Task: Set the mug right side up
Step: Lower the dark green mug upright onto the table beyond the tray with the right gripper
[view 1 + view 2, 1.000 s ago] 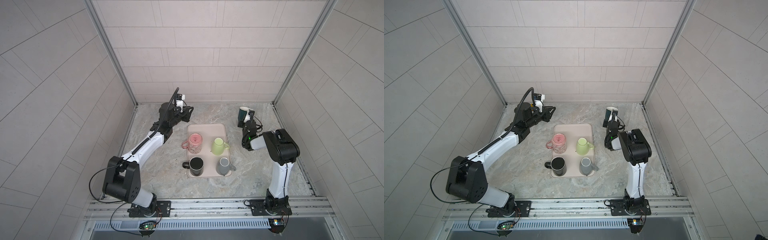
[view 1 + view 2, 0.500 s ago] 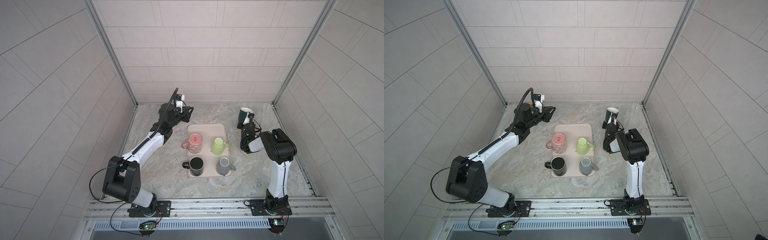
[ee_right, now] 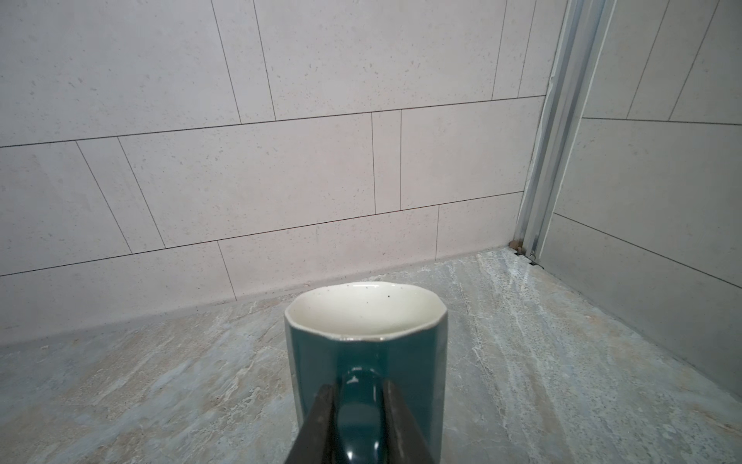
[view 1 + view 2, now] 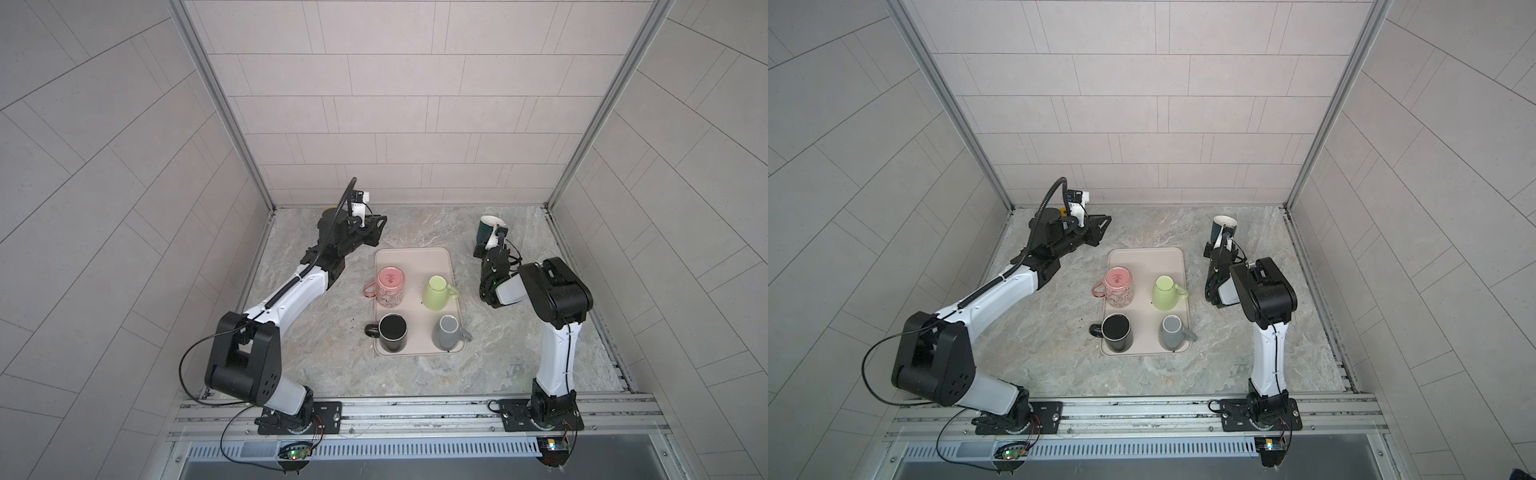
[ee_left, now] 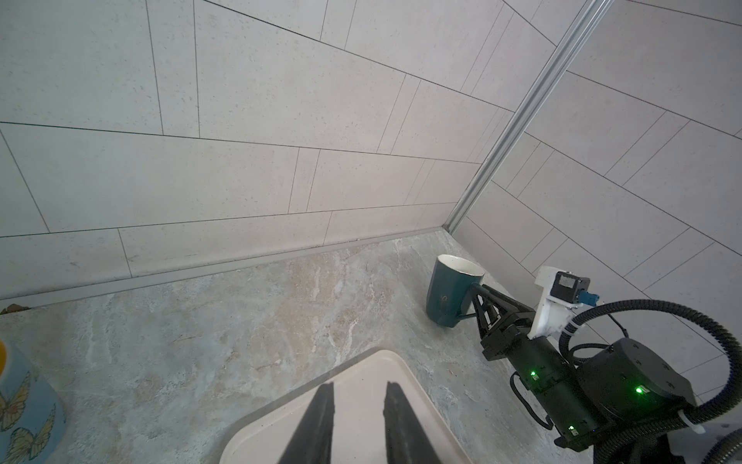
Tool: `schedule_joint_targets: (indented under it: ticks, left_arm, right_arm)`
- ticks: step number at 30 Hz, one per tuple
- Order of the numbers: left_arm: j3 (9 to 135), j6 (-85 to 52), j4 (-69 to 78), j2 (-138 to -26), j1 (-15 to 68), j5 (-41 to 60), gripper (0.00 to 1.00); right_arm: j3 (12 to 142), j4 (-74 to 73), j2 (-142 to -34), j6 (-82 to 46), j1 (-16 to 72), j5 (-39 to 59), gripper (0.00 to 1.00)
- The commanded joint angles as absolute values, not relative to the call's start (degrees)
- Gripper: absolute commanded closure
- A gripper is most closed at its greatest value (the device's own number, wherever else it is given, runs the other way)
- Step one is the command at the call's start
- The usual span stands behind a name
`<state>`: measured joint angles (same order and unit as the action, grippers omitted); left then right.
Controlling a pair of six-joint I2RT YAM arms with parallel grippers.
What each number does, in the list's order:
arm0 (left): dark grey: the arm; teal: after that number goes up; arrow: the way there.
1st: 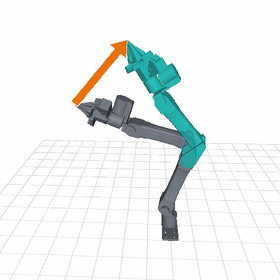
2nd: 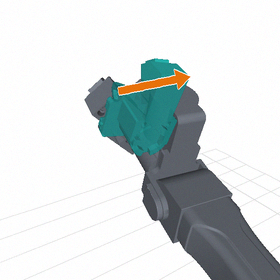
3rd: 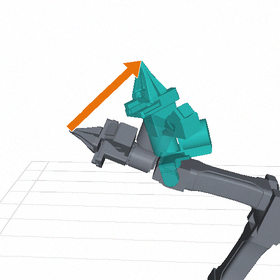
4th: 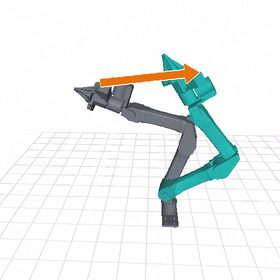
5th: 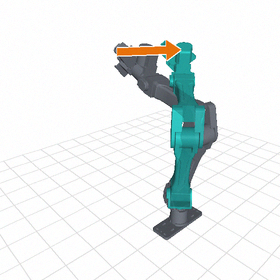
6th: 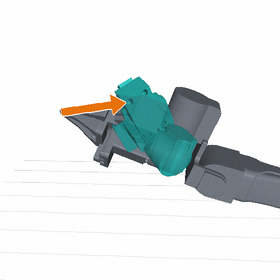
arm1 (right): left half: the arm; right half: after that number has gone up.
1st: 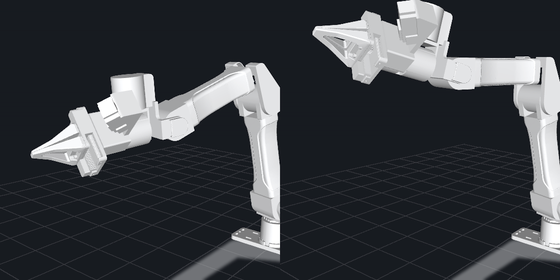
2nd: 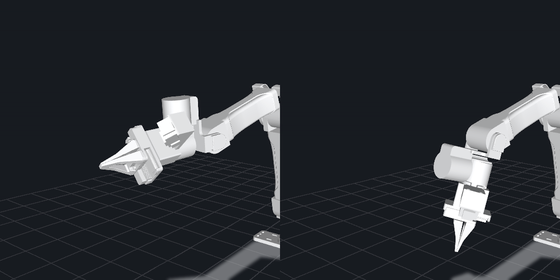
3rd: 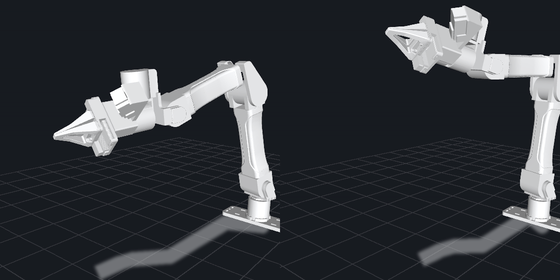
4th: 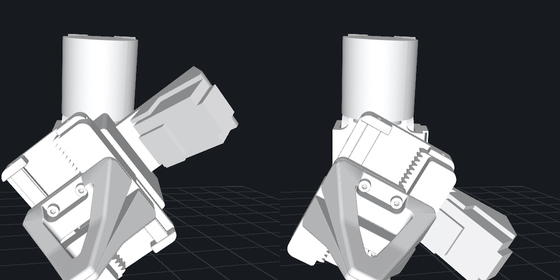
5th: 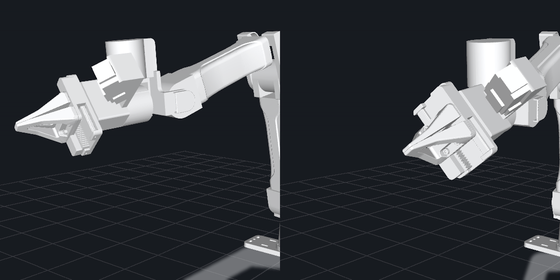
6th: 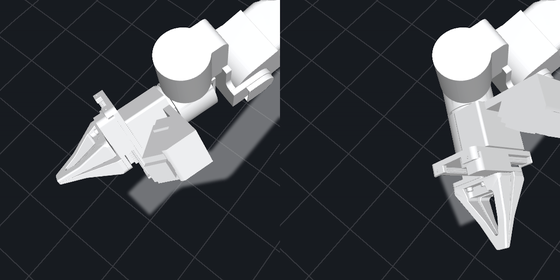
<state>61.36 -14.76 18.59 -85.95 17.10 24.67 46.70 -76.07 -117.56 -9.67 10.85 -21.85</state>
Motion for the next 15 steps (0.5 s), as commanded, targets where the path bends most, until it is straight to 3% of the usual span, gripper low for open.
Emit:
schedule_joint_targets:
  ticks: [1, 15]
  left_arm:
    - [60.5, -14.7, 20.7, -84.8, 16.8, 25.7, 0.73]
    - [59.7, -14.6, 20.9, -84.1, 16.3, 26.2, 0.73]
  right_arm:
    - [47.4, -77.5, -118.0, -8.7, 11.4, -23.4, 0.74]
    - [47.6, -77.2, -118.3, -8.8, 12.7, -25.7, 0.61]
